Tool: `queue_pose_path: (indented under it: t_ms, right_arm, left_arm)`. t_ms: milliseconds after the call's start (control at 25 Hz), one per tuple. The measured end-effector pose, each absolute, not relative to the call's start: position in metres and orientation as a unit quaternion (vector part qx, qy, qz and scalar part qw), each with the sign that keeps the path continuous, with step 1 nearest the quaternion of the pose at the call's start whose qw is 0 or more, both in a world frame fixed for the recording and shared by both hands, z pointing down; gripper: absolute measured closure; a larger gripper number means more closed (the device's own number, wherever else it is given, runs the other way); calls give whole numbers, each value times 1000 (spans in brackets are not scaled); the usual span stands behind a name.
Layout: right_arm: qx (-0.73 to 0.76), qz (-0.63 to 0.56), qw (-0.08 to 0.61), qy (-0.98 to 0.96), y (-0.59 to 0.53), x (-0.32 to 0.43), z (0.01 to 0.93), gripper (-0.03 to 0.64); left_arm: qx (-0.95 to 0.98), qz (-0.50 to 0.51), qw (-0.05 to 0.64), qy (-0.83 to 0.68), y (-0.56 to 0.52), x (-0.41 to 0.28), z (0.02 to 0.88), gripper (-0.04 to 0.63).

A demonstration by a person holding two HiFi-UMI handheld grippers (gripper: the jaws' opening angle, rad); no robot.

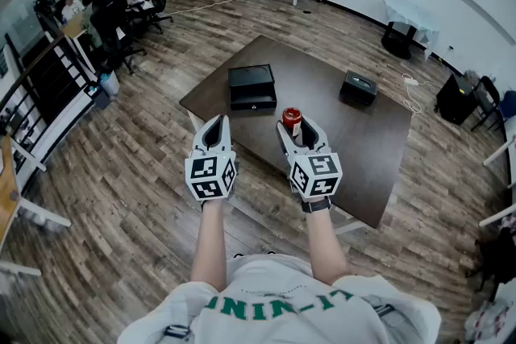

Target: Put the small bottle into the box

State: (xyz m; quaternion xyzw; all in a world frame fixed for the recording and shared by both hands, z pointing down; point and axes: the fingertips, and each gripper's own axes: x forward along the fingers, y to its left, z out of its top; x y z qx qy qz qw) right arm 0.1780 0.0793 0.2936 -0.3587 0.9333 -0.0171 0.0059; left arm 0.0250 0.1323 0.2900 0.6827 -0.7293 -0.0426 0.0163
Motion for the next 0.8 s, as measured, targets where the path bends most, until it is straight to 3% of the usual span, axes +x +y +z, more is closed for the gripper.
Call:
queue_pose_path:
  t_ms: [440,800]
  right_arm:
    - [-333,-76,27,940,83,153,328,390]
    - [-340,-84,7,937,-10,105,351,390]
  left_arm:
    - [685,-7,39,-728,131,26,320,583]
    - [693,-10,39,-720,41,-26,332,583]
